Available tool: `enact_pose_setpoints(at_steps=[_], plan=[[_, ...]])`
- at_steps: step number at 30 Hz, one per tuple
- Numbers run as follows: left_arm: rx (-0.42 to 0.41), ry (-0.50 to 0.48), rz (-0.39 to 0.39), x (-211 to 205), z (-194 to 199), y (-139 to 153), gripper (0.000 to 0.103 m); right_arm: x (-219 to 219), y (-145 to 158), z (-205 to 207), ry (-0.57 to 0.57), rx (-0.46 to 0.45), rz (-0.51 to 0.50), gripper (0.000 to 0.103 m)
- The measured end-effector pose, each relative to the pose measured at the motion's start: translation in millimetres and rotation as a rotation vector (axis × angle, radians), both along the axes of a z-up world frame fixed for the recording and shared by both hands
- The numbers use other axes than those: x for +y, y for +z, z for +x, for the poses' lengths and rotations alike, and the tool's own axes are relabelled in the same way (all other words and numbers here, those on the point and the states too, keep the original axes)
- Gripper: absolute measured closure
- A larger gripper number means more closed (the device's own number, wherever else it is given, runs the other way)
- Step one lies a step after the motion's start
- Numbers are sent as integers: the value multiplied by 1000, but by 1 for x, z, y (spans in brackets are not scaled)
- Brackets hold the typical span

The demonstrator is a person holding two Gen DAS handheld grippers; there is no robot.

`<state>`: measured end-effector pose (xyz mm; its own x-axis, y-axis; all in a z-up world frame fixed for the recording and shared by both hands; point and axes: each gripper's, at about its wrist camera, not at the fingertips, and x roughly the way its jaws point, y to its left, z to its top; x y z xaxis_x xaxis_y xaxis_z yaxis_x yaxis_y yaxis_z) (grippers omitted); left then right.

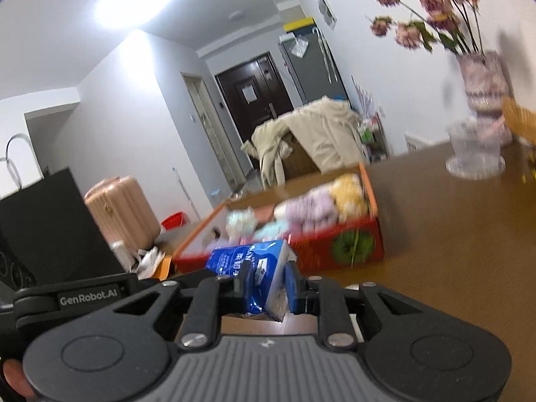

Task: Organize soft objects
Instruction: 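Carry the blue tissue pack over the box and open the right gripper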

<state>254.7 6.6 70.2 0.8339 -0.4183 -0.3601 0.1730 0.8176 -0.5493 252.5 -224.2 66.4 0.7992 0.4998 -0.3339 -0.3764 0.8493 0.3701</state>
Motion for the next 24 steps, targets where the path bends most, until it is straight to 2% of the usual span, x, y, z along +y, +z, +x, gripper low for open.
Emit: enact_pose_setpoints(at_steps=[5,8,14,16,18,21,24], plan=[[-20,-22,-14,-2,74,17,82,-4,25,74,-2,-8,-10,83],[21,-34,-25,-1,127,12,82,0,29,126,-8,25,-45,83],[138,-28,11,-4,201,-21,81,8,4,210,-18,145,-115,83],[167,-6,37,-5,211,-34,80,14,-12,233,-9,183,-144,82],[191,-28,65,-6,214,-42,80,26,-24,246,-31,245,-237,81],[146,-23,82,-3,201,-37,78,31,-28,239,-21,205,-246,81],[111,-13,123,0,189,-20,78,28,-20,229,-33,172,-234,80]])
